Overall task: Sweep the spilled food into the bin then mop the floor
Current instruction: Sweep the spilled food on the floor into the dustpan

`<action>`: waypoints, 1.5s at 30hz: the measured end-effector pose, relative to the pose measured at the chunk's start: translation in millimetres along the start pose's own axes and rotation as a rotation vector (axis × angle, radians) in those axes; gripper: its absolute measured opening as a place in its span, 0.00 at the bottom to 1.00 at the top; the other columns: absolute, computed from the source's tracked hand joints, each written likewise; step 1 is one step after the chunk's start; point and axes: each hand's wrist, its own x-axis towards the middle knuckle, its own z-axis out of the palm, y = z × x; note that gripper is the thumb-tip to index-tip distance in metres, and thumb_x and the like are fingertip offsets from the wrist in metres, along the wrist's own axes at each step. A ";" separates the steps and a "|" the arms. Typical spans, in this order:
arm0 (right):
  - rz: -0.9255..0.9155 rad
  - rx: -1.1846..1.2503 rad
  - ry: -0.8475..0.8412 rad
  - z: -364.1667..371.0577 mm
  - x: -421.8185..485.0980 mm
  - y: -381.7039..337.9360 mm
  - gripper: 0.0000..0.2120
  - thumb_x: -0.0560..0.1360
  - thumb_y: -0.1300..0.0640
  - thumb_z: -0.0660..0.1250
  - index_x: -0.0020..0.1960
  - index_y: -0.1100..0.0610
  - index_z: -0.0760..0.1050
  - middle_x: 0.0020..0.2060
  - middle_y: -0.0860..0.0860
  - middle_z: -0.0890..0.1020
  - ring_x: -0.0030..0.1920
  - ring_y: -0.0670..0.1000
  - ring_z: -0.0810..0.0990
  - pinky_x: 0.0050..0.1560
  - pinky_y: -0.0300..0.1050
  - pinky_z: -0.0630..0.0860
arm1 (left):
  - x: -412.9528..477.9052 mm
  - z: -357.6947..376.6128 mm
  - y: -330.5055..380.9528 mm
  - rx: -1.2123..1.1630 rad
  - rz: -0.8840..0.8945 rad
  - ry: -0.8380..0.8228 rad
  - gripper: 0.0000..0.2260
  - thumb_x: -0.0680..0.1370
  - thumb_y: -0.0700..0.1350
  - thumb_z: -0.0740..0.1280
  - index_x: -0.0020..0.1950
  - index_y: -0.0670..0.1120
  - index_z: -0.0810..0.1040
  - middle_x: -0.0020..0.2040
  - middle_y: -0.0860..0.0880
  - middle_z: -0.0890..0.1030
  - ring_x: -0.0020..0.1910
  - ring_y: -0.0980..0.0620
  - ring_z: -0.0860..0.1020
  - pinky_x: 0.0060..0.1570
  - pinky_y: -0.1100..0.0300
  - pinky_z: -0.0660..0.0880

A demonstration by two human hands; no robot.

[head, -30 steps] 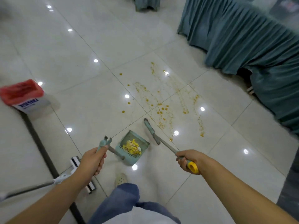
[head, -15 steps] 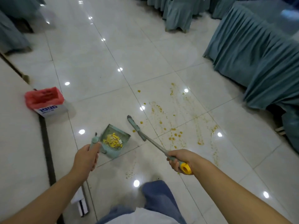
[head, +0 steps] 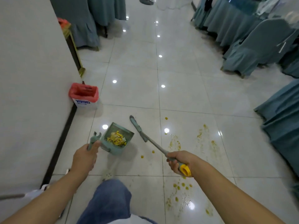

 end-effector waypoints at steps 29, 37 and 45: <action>-0.012 -0.190 -0.003 146.7 151.0 -567.9 0.09 0.78 0.60 0.65 0.42 0.64 0.71 0.21 0.53 0.70 0.15 0.45 0.67 0.15 0.32 0.67 | 427.6 104.3 284.3 -0.066 -0.064 0.086 0.18 0.79 0.54 0.61 0.36 0.42 0.70 0.25 0.48 0.67 0.20 0.52 0.62 0.22 0.65 0.60; 0.033 -0.467 -0.073 140.5 180.1 -736.8 0.08 0.78 0.61 0.65 0.44 0.65 0.71 0.23 0.54 0.71 0.16 0.46 0.68 0.17 0.32 0.69 | 478.8 178.4 336.7 -0.239 -0.162 0.312 0.18 0.79 0.53 0.62 0.33 0.43 0.68 0.22 0.50 0.65 0.19 0.53 0.60 0.21 0.67 0.58; 0.080 -0.632 -0.117 198.1 228.9 -838.7 0.06 0.78 0.62 0.64 0.43 0.64 0.70 0.23 0.54 0.70 0.15 0.45 0.67 0.16 0.32 0.68 | 520.9 208.4 367.2 -0.316 -0.259 0.483 0.18 0.79 0.52 0.62 0.35 0.42 0.70 0.25 0.47 0.66 0.21 0.52 0.62 0.22 0.66 0.59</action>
